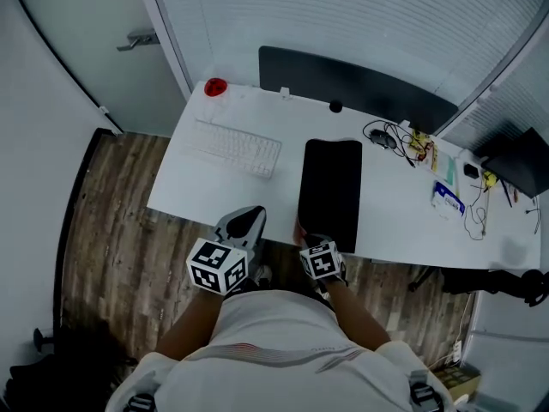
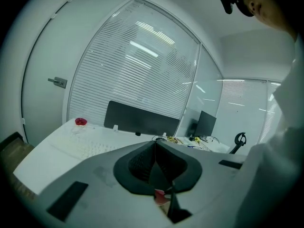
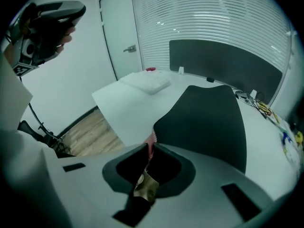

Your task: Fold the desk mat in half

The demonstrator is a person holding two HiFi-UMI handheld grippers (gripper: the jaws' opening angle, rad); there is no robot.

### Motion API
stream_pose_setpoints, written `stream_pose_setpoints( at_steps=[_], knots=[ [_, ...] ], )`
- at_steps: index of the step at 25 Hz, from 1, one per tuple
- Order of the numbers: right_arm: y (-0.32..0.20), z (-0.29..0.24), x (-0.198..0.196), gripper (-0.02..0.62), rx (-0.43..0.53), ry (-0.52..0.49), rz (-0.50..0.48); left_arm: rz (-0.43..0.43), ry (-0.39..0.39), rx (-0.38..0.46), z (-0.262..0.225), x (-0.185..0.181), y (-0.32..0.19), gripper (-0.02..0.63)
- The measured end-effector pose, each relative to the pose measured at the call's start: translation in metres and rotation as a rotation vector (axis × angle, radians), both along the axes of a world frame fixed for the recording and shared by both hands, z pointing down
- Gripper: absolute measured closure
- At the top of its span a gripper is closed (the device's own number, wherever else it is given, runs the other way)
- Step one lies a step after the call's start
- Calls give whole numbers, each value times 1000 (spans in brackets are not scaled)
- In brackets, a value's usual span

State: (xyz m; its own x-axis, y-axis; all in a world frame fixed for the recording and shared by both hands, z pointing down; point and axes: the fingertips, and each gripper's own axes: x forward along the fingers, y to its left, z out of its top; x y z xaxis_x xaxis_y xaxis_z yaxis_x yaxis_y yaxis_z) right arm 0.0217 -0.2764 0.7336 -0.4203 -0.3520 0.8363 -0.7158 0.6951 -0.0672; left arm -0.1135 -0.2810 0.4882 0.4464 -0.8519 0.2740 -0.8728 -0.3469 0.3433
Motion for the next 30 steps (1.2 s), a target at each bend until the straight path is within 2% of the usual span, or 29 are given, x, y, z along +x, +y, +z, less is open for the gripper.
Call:
stream_pose_setpoints(
  at_steps=[3,5,8,11,14,18,21,24,27,30],
  knots=[
    [-1,1,-4,491,14,1,-11,26,11,-3,1,2,-1,591],
    [0,-10,-4,434,26,-39,-14,54,9,8,-1,9,-4,591],
    [-9,-44,5,430,102,-123,28,96,1,32,-4,18,-10,591],
    [-27,-95,31,447,220,-215,121,149,-21,66,-10,32,-19,591],
    [-49,-161,71,470,385,-284,236,200,-51,110,-21,50,-31,591],
    [-66,-247,132,542,601,-327,419,254,-72,168,-38,73,-48,591],
    [-62,-294,171,543,698,-387,547,287,-71,203,-49,92,-58,591],
    [-50,-317,196,545,747,-394,617,326,-73,220,-54,112,-61,591],
    [-41,-317,208,545,755,-347,625,350,-74,229,-58,128,-61,591],
    [-36,-313,215,545,742,-351,635,358,-72,230,-59,137,-59,591]
  ],
)
